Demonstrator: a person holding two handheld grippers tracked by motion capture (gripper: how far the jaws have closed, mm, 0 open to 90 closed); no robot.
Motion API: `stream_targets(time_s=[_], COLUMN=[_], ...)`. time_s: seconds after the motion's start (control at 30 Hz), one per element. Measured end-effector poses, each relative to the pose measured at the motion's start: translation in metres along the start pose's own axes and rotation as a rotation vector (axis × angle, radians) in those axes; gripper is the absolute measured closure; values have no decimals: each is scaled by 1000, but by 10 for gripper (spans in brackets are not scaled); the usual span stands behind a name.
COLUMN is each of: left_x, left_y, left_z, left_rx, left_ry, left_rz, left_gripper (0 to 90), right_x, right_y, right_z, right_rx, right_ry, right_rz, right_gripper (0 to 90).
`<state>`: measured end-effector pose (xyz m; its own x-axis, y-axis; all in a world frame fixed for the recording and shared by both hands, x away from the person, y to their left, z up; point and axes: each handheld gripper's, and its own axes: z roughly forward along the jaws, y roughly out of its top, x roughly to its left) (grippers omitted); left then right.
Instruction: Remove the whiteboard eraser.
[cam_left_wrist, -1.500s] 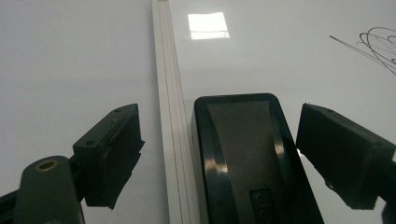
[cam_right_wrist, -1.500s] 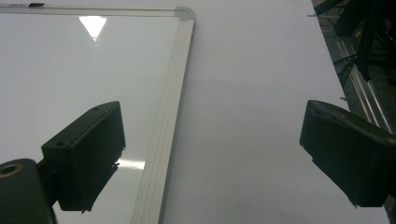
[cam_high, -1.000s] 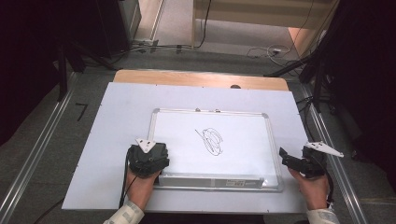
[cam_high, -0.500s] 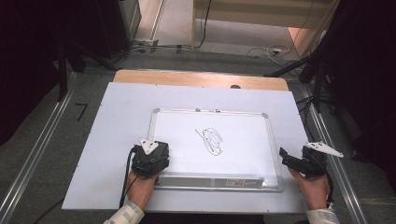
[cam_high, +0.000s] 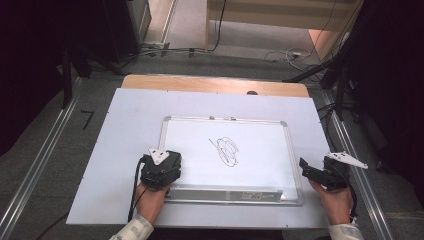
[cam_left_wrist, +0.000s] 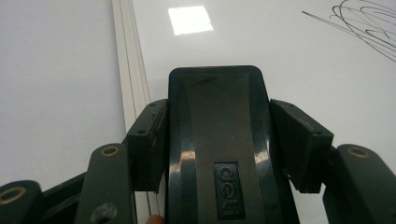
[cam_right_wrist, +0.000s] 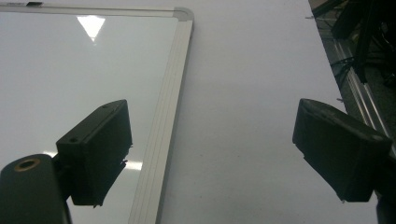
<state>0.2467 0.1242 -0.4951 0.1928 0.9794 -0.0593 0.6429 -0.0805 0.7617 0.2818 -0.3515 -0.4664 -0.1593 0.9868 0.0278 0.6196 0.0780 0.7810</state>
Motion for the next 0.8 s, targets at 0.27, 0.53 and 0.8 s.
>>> stream_targets(time_s=[0.27,0.53,0.8], left_x=[6,10,13], left_y=[7,12,17], left_z=[-10,-15,-18], left_rx=[-63,-83,-96], left_ry=[17,12,2], left_rz=[-26,-56,-72], left_gripper=[408,408,407], right_x=[0,1,1], right_y=[0,0,0], right_z=[0,0,0], right_rx=[4,5,7], right_ry=[1,-1,-3], right_rz=[1,-2,-3], right_gripper=[105,105,105])
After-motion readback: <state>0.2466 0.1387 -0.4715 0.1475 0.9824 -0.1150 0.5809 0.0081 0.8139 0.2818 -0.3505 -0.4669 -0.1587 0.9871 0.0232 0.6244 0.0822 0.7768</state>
